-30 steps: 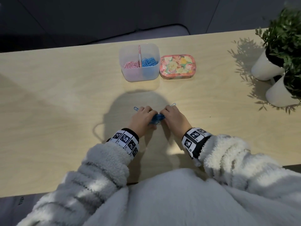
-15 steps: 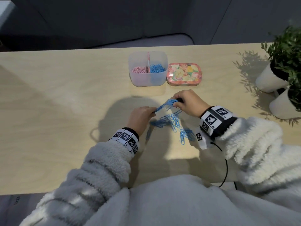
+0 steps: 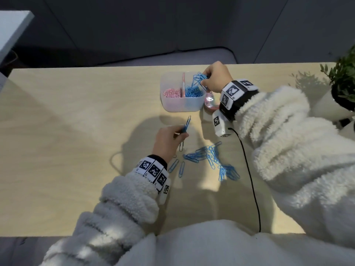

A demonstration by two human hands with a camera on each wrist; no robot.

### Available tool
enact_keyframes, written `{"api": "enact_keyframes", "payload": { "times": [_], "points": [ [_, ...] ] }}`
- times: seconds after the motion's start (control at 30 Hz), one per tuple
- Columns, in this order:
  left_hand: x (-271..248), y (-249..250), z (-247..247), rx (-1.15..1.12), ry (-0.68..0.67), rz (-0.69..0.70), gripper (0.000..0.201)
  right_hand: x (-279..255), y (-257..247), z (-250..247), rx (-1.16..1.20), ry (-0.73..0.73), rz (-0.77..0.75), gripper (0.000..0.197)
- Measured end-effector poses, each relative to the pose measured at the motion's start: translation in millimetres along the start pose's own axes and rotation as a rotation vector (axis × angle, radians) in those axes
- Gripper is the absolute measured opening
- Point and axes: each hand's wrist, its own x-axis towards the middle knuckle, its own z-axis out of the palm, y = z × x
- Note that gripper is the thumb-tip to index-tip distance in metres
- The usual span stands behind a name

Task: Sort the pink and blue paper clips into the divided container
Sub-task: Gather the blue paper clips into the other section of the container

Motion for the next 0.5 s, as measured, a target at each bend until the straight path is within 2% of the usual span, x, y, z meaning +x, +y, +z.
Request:
{"api": "enact_keyframes", "payload": {
  "times": [0.13,0.2,0.33,0.5],
  "points": [
    [32,22,-10,-0.031,0.063,0.04,0.012,4,-4,16,0.001,-0.075,0.071,0.022],
    [53,33,-11,-0.011,0.07,0.074,0.008,-1,-1,15,0.084,-0.041,0.072,0.018],
    [97,50,-5,-0.097,0.145,0.081,0.026,-32,17,0,0.383,0.06,0.026,0.025],
    [136,57,10,-0.244,0.28,0.011,0.01,-93,65,-10,0.603,0.049,0.121,0.023]
  ]
}}
